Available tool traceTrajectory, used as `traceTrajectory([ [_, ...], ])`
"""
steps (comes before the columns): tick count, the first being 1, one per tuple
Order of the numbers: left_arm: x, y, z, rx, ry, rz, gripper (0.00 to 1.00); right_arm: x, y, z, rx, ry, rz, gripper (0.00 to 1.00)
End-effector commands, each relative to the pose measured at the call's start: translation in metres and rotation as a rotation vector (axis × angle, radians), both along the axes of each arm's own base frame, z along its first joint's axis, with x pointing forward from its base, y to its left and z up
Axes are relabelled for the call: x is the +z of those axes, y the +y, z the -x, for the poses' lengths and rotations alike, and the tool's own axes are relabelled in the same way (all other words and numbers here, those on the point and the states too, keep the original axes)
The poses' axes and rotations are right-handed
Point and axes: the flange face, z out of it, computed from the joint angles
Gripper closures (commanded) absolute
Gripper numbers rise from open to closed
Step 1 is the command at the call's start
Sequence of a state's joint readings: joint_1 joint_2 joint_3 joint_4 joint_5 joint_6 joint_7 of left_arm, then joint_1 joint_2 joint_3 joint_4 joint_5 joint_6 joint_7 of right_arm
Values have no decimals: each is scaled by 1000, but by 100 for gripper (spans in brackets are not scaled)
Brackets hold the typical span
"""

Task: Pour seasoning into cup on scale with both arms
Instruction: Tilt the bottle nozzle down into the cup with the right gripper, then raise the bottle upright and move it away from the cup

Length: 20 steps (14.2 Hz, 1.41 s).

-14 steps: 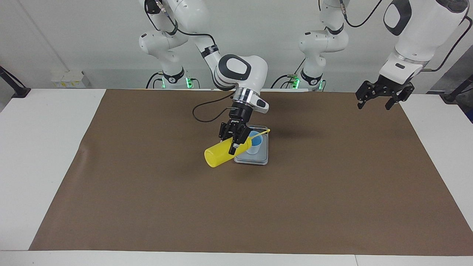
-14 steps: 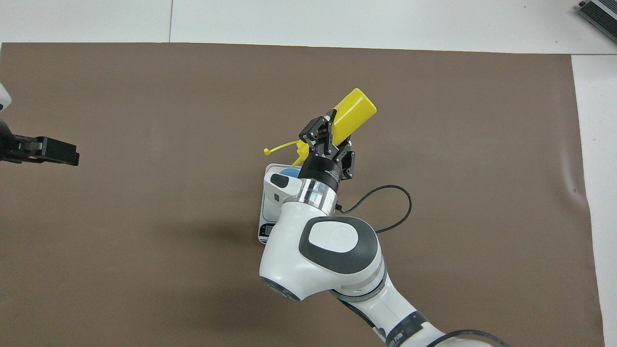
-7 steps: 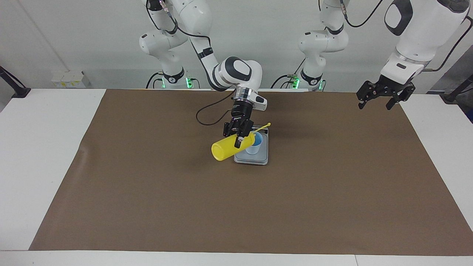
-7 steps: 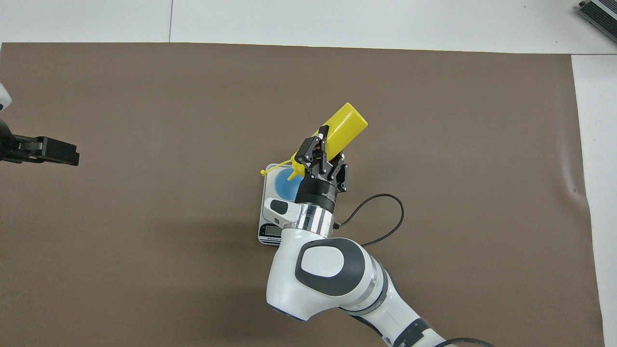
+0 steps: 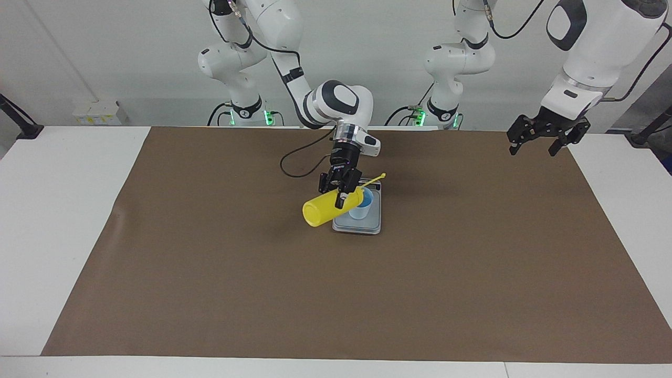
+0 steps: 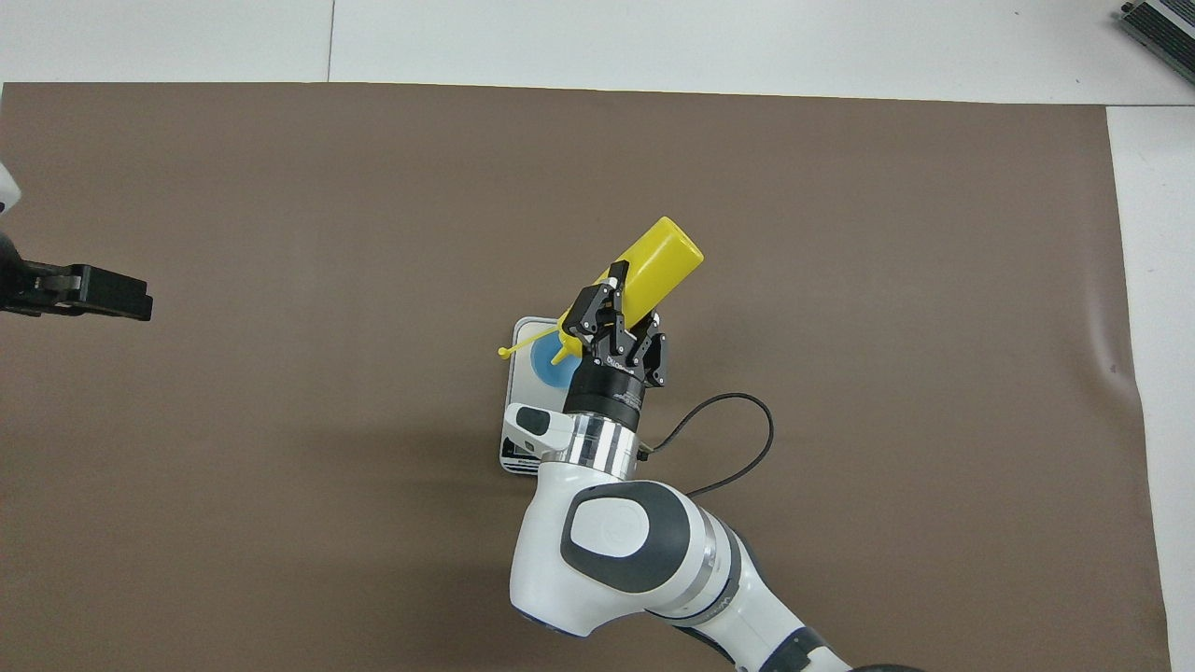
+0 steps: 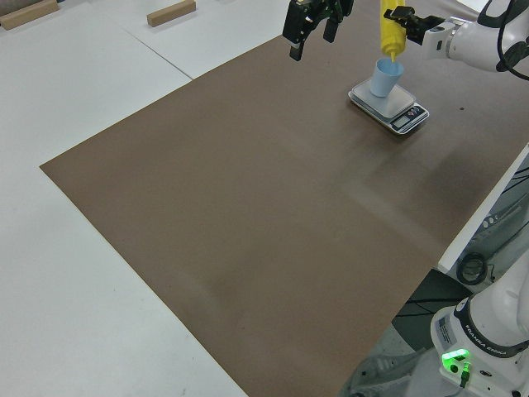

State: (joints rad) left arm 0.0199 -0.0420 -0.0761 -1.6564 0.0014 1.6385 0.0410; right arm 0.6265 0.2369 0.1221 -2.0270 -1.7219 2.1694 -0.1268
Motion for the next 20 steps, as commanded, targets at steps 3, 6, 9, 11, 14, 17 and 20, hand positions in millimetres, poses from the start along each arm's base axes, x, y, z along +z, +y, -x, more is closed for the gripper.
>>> traceTrajectory([
  [3,1,2,9,1,-3,11,0,52,-42,-28,-54,21,-157,100],
  [6,1,3,9,3,-1,11,0,78,-62,-35,-120,59,-251,100],
  [9,1,2,9,1,-3,11,0,95,-86,-44,-244,155,-352,100],
  [11,1,3,9,3,-3,11,0,101,-92,-45,-308,197,-435,100],
  [14,1,3,9,3,-3,11,0,112,-111,-49,-429,284,-569,100],
  [17,1,3,9,3,-1,11,0,112,-143,-62,-556,413,-711,100],
  [20,1,3,9,3,-1,11,0,111,-173,-74,-686,530,-915,100],
])
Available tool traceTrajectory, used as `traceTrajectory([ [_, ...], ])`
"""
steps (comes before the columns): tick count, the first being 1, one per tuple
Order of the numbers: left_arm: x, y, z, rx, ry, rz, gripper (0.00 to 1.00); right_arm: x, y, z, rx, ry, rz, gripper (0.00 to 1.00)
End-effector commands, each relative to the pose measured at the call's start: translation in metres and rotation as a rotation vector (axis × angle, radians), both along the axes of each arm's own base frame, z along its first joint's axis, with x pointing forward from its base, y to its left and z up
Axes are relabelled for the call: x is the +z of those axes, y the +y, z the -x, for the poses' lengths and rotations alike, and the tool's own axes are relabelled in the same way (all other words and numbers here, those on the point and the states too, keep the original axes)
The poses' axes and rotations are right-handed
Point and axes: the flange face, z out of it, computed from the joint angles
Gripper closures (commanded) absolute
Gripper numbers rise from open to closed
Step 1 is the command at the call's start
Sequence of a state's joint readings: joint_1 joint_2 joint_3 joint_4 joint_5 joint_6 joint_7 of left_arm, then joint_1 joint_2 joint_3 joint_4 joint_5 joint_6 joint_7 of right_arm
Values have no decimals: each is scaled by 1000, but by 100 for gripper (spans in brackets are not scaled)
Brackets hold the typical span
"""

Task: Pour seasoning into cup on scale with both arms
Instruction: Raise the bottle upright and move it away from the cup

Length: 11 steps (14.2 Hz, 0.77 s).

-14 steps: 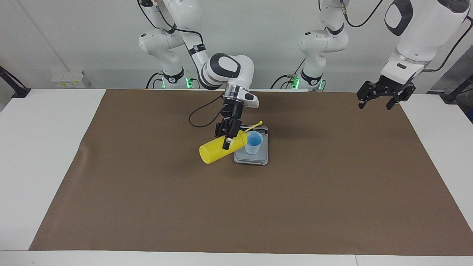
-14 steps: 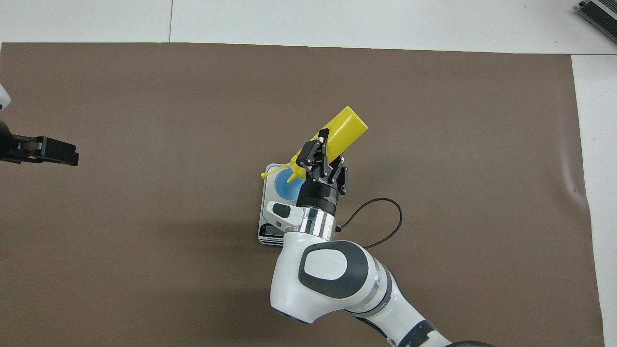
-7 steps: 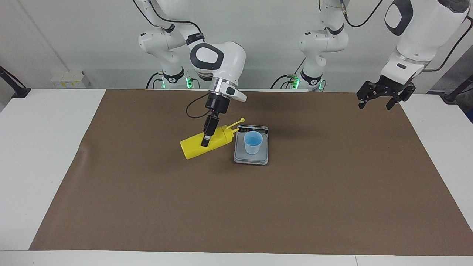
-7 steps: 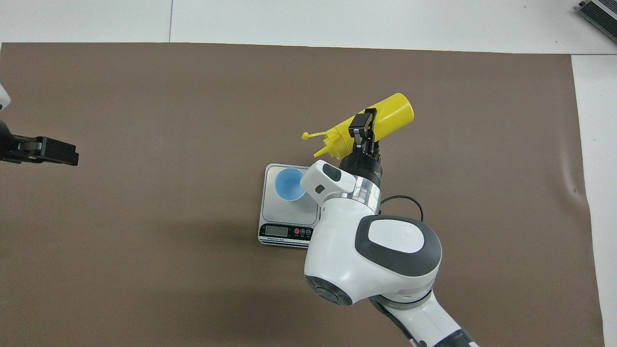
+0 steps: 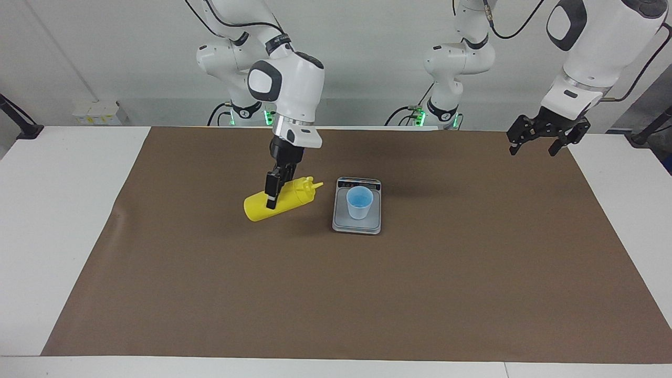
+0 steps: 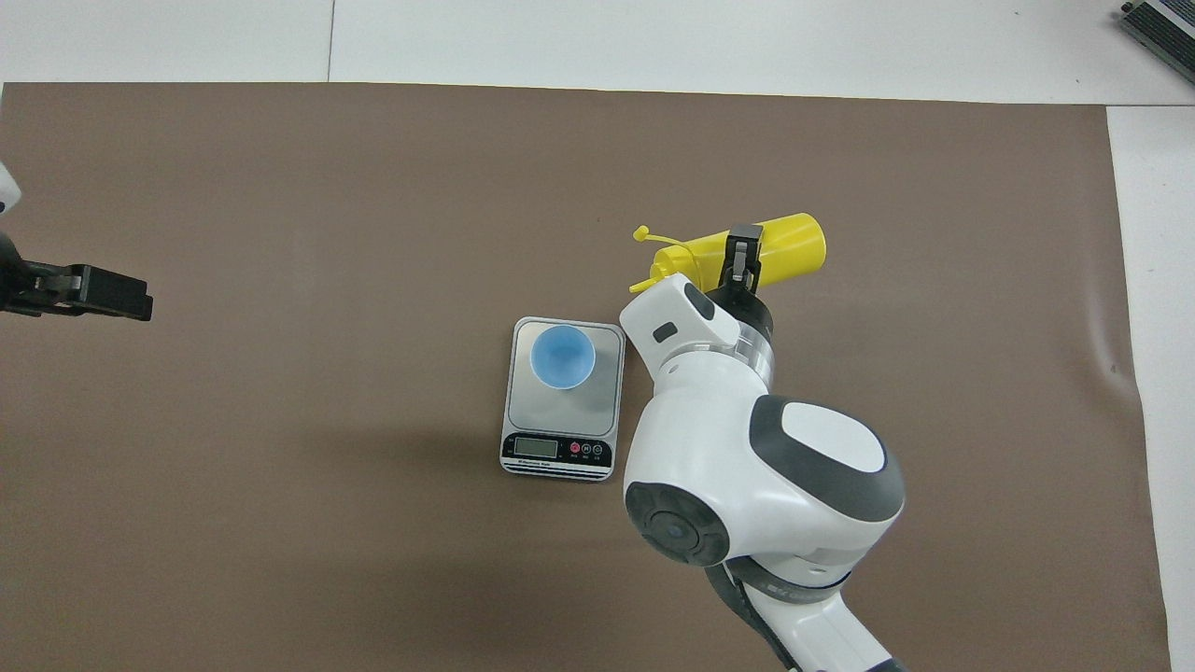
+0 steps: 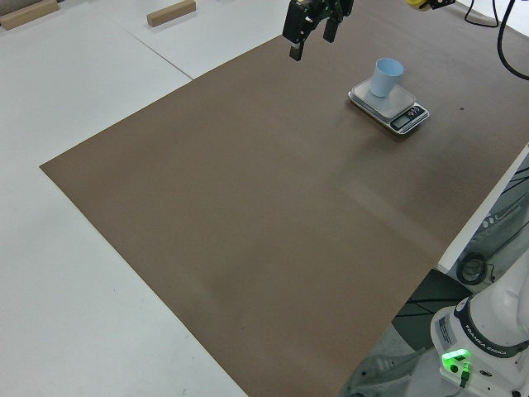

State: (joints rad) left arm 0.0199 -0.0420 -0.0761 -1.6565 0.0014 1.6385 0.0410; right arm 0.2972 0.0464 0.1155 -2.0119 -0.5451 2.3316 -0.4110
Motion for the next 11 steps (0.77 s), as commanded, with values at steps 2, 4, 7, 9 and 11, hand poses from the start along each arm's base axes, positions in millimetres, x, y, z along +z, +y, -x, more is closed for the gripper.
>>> traceTrajectory([
  [2,1,3,9,3,-1,11,0,6,-31,-9,-59,89,-182,100],
  [4,1,3,9,3,-1,11,0,2,-55,-17,-65,133,-278,100],
  [7,1,3,9,3,-1,11,0,-2,-92,-26,-68,186,-427,100],
  [9,1,3,9,3,-1,11,0,-7,-118,-29,-69,203,-523,100],
  [11,1,3,9,3,-1,11,0,-20,-145,-29,-81,217,-631,100],
])
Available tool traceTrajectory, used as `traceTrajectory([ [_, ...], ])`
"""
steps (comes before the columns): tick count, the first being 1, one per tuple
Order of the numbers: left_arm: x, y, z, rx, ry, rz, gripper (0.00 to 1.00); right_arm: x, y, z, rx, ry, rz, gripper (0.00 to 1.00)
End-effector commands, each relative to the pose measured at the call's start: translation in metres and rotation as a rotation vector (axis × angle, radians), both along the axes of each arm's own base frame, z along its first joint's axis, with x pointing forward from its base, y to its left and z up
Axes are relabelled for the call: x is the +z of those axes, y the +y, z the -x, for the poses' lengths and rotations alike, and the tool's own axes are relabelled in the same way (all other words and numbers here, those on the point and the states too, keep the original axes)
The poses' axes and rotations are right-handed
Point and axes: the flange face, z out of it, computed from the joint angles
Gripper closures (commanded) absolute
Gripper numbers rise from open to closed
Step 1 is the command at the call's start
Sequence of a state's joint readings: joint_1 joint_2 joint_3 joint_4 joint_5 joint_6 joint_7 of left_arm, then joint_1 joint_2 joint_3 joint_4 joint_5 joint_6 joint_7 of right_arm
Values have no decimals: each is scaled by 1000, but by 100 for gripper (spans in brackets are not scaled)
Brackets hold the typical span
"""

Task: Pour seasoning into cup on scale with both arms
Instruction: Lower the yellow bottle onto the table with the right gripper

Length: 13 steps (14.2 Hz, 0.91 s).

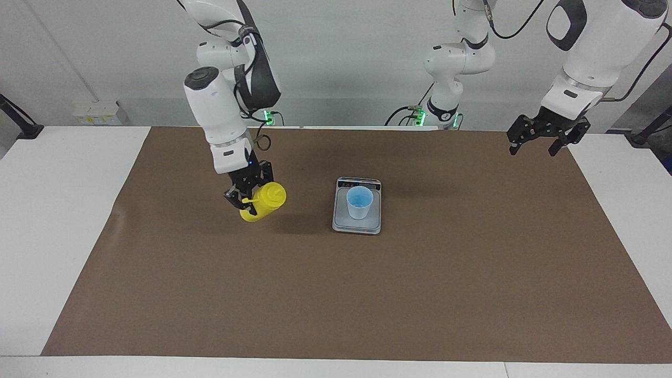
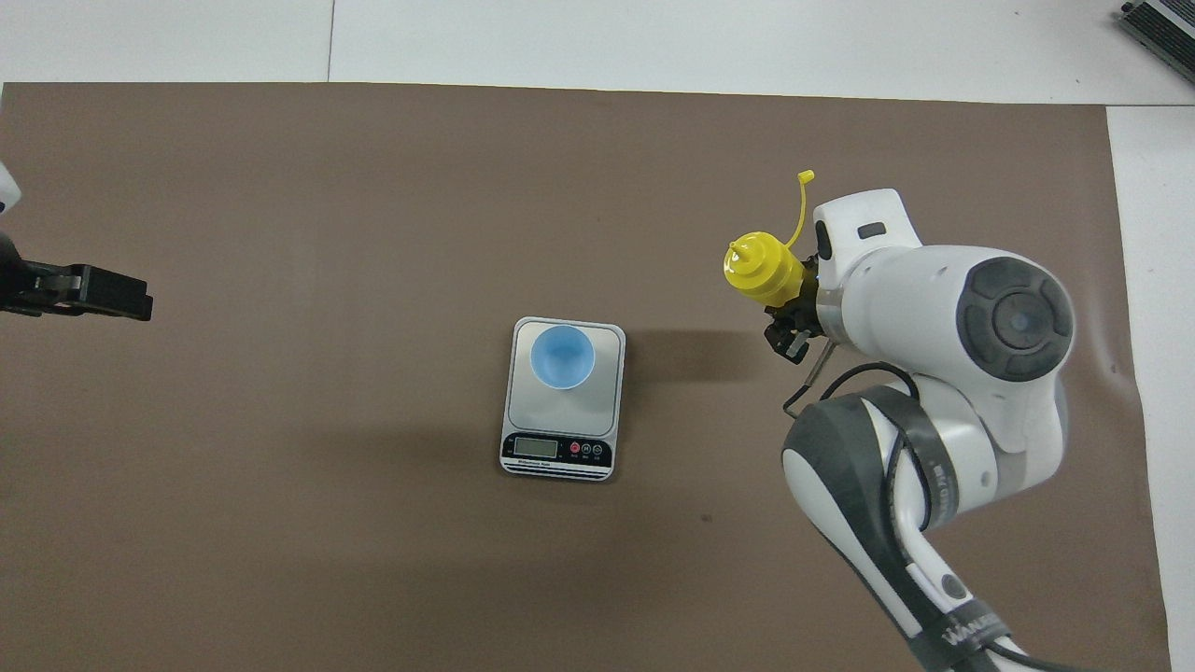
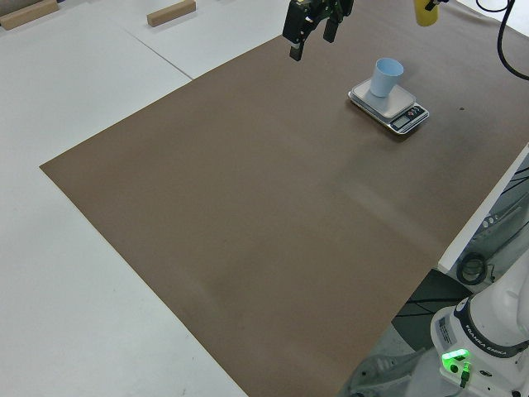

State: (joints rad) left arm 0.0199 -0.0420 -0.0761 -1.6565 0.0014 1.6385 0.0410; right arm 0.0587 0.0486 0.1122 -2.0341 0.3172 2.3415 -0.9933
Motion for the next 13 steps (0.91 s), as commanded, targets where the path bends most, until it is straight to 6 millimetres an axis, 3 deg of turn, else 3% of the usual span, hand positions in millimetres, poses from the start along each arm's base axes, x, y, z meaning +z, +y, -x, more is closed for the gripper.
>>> traceTrajectory([
  [1,1,3,9,3,-1,11,0,-15,-33,6,-28,-4,-141,100],
  [10,1,2,9,1,-1,11,0,-78,-127,27,31,-78,-391,100],
  [13,1,3,9,3,-1,11,0,-105,-139,43,45,-109,-443,100],
])
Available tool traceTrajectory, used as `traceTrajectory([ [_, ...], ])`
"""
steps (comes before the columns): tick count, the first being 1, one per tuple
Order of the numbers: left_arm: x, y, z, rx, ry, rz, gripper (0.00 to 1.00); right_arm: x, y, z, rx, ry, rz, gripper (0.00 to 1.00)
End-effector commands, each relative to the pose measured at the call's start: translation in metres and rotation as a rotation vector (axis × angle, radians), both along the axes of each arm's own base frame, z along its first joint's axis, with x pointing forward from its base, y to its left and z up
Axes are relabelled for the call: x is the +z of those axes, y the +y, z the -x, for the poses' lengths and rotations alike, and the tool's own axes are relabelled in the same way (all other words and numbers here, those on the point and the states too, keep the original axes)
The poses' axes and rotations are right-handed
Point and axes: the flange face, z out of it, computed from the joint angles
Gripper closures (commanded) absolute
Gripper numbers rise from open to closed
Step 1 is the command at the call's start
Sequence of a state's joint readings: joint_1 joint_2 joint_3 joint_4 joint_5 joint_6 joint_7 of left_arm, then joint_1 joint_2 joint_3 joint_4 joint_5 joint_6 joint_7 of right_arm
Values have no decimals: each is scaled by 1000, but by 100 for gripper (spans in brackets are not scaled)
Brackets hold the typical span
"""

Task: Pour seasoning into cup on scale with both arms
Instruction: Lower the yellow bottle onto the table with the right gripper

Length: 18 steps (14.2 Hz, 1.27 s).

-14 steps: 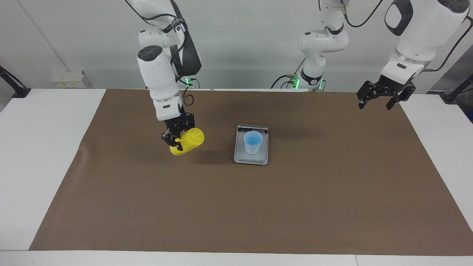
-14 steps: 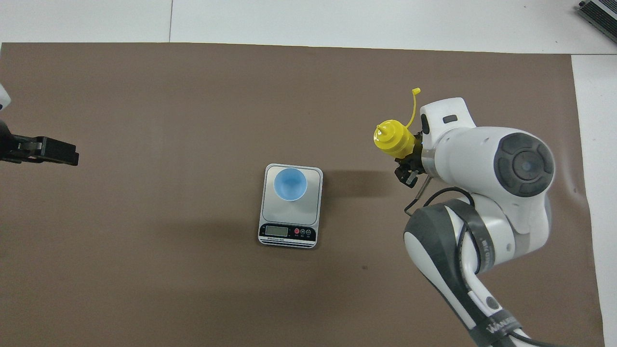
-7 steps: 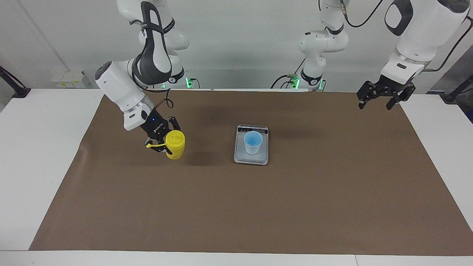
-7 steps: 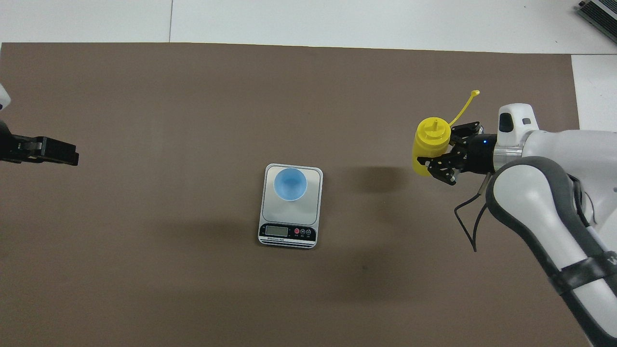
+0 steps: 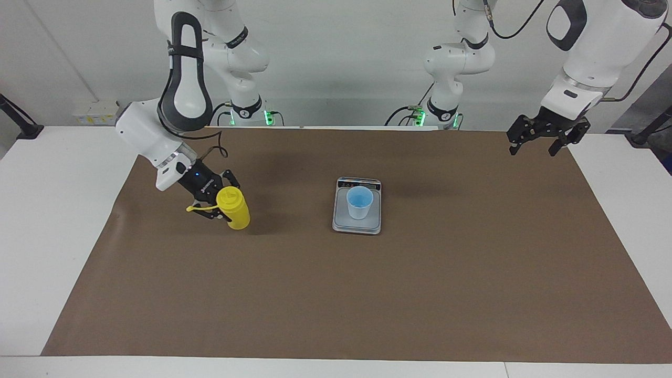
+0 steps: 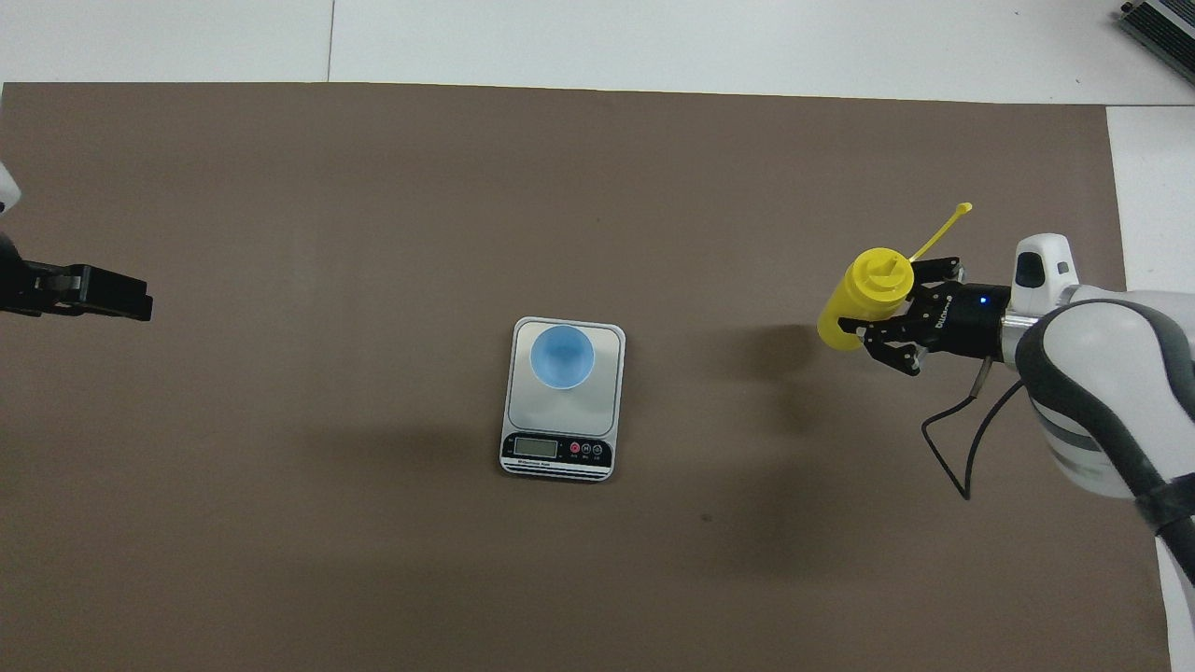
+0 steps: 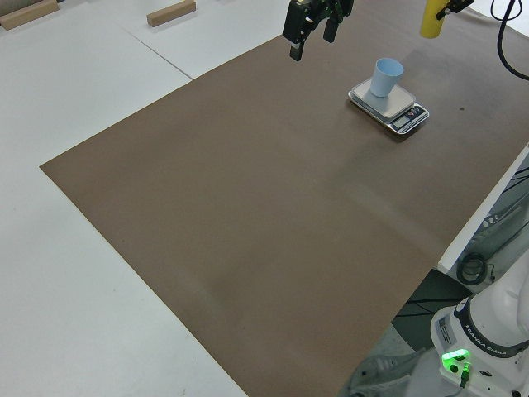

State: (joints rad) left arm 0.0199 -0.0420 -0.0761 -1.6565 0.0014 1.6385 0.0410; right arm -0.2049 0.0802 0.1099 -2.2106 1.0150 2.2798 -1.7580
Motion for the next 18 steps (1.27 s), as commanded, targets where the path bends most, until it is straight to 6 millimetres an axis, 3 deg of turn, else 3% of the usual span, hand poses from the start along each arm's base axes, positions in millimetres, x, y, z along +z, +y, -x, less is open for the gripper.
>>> traceTrajectory([
  [1,1,3,9,3,-1,11,0,-9,-11,13,6,-31,-31,100],
  [2,1,3,9,3,-1,11,0,-10,-18,14,7,-37,-31,100],
  [4,1,3,9,3,-1,11,0,-19,-19,24,22,-34,-24,79],
  [5,1,3,9,3,-1,11,0,-19,-21,25,23,-38,-22,60],
  [7,1,3,9,3,-1,11,0,-19,-26,26,15,-38,-23,47],
  [9,1,3,9,3,-1,11,0,-19,-27,26,14,-38,-22,2],
  [13,1,3,9,3,-1,11,0,-18,-23,24,19,-38,-24,0],
  [18,1,2,9,1,-1,11,0,-10,-34,22,10,-44,-28,0],
])
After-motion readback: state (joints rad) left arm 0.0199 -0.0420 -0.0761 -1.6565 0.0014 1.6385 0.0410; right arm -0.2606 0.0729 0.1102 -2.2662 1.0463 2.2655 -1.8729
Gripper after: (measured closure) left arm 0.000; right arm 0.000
